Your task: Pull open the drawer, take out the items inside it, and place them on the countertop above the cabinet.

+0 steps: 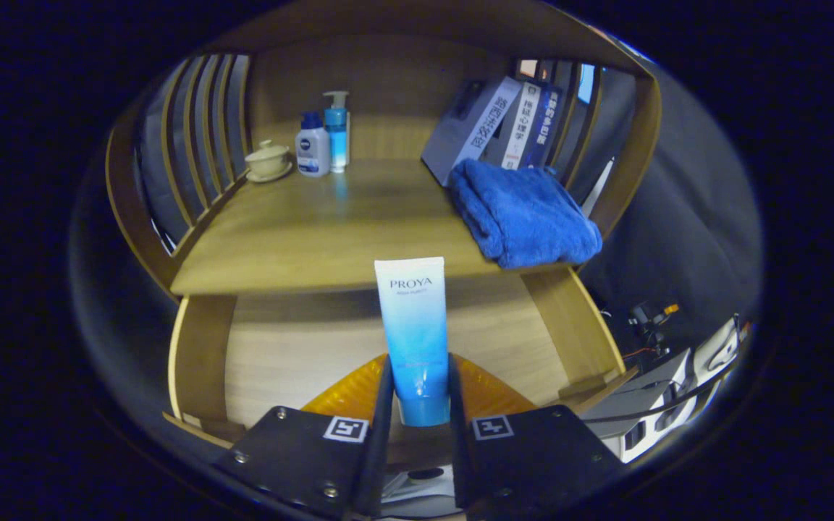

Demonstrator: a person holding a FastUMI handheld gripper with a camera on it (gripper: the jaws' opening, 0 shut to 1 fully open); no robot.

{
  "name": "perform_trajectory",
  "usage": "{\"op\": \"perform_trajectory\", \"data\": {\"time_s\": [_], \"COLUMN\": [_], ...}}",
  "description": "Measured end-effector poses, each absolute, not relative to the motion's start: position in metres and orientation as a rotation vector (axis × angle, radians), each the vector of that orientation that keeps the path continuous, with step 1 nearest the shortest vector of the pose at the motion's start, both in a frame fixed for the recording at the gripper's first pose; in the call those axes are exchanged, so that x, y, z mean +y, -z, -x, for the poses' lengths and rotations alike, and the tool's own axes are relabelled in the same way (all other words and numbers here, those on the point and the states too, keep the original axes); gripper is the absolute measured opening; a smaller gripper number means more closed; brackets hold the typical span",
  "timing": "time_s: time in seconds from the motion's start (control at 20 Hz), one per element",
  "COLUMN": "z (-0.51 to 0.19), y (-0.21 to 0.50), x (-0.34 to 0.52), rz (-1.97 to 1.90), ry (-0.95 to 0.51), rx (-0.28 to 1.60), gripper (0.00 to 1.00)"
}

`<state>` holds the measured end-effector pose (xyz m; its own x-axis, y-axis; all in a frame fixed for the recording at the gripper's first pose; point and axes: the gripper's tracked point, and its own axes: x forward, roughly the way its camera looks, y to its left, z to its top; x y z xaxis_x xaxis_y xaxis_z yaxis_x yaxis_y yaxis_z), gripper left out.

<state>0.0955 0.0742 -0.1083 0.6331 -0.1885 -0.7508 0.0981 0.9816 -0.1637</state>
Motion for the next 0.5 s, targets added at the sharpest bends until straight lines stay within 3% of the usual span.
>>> {"op": "perform_trajectory", "data": {"time_s": [0.5], "z": [-0.196], "y": [0.112], "x": [0.101], "rz": [0.051], "ry": [0.031], "rx": [0.822], "gripper": [0.38]}}
